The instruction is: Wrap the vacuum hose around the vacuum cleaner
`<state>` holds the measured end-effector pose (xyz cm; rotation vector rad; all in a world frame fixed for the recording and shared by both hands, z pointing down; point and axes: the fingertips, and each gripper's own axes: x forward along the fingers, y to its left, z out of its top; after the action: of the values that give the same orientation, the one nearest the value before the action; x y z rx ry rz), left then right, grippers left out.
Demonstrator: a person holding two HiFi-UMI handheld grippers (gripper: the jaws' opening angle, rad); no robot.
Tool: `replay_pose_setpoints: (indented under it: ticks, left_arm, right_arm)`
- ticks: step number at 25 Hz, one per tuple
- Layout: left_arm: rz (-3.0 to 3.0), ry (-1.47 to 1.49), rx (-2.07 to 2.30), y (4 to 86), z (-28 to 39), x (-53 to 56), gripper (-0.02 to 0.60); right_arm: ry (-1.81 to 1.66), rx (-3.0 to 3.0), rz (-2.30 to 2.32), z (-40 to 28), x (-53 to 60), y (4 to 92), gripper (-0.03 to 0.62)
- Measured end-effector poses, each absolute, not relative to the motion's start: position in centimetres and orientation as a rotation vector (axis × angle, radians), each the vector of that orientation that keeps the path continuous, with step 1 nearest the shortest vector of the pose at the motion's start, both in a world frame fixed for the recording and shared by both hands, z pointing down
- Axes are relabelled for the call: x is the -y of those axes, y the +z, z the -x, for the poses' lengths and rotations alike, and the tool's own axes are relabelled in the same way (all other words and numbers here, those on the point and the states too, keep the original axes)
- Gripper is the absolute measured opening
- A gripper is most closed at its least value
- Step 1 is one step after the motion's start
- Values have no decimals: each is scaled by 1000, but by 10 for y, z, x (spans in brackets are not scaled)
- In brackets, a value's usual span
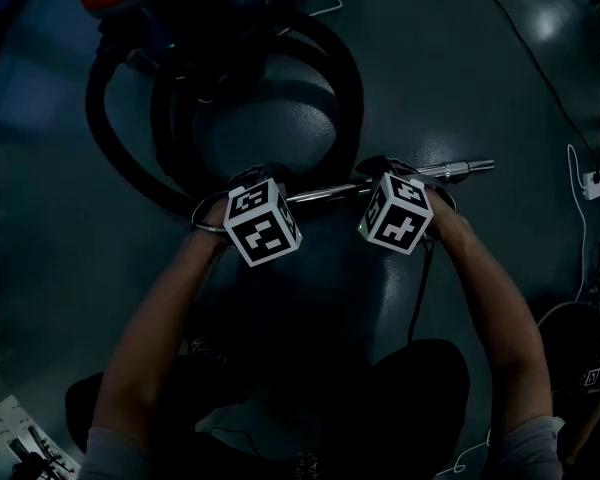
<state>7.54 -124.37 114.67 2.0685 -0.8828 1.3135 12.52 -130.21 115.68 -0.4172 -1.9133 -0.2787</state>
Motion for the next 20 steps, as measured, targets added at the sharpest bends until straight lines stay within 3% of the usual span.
replay_pose_setpoints:
  ticks: [4,8,11,12,14,16,18,20]
  left_arm:
    - [-2082,1262,832,1132,-80,1255,255]
    - [-2145,1406,715,1120,-83,1257,248]
    - [-2181,1440,712,1114,-82,1263,214]
    - [-2188,1423,720,1110,-83,1265,185]
    - [-2202,1385,737,1103,-85,1270,148]
    - [-2221,1360,761,1096,-83,1276,102]
    - [-2238,1349,792,1090,-79,1280,26]
    - [-2246,1339,806,1083,-75,1280,6]
  right_arm:
    - [-152,2046,337,-117,1308,1127,214]
    - [-100,2127,241,-113,1316,1109,213]
    - [-25,2159,193,-113,1314,1103,212]
    - [-22,2170,170,-113,1314,1100,182]
    - [-62,2202,115,-112,1320,1092,64]
    - [-81,2218,59,-111,1327,1084,5]
    - [-79,2215,17,-110,1330,1079,5]
    - [-85,2205,-20,-112,1331,1073,5]
